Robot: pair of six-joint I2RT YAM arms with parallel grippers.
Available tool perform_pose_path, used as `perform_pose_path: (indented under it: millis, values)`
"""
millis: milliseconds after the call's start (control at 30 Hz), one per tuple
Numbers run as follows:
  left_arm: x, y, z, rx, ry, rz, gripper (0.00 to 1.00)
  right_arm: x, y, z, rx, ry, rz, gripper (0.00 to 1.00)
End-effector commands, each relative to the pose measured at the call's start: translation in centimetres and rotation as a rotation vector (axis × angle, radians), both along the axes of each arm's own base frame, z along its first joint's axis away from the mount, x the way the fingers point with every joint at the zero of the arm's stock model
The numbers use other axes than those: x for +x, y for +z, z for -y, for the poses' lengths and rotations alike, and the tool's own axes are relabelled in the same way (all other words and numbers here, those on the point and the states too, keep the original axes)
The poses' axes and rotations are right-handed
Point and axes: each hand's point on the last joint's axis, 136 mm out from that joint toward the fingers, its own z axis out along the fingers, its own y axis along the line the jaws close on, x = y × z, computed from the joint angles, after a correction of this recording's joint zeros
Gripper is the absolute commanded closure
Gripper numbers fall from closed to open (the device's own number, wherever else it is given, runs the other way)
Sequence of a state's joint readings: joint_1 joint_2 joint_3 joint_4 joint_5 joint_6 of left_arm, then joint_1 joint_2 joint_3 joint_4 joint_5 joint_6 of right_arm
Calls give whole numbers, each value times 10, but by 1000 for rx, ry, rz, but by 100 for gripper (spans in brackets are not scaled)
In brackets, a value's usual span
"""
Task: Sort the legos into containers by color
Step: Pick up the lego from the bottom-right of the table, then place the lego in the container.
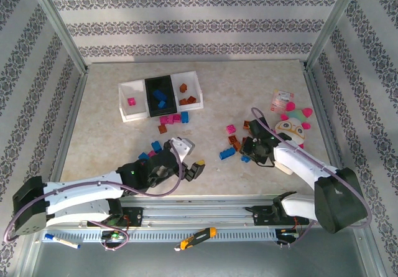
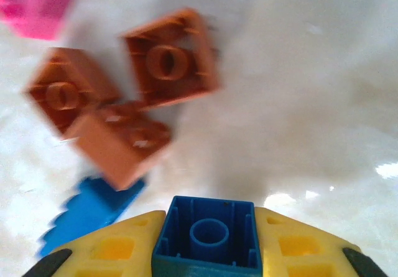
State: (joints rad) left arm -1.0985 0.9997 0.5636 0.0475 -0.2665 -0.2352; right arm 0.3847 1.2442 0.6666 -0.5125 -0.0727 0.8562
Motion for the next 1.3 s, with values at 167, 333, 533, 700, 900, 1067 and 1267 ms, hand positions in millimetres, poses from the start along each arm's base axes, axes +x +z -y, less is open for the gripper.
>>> perform_pose_path:
  millis: [167, 333, 533, 700, 900, 1067, 1267]
  values:
    - [-9, 20, -30, 53, 17, 58, 1, 51, 64, -75, -13, 290, 242, 72]
    - [-2, 24, -61, 67, 130, 61, 1, 87, 88, -136, 20, 401, 358, 72]
    - [11, 27, -89, 37, 238, 43, 1, 132, 104, -203, 25, 481, 473, 73]
    - [24, 22, -104, 17, 272, 12, 1, 163, 110, -249, 42, 510, 551, 73]
    - [37, 17, -120, -21, 322, -20, 1, 198, 115, -296, 56, 522, 642, 73]
    - [40, 9, -129, -40, 351, -56, 1, 230, 108, -323, 43, 512, 689, 73]
    - [45, 3, -148, -66, 466, -98, 1, 255, 111, -343, 39, 523, 711, 59]
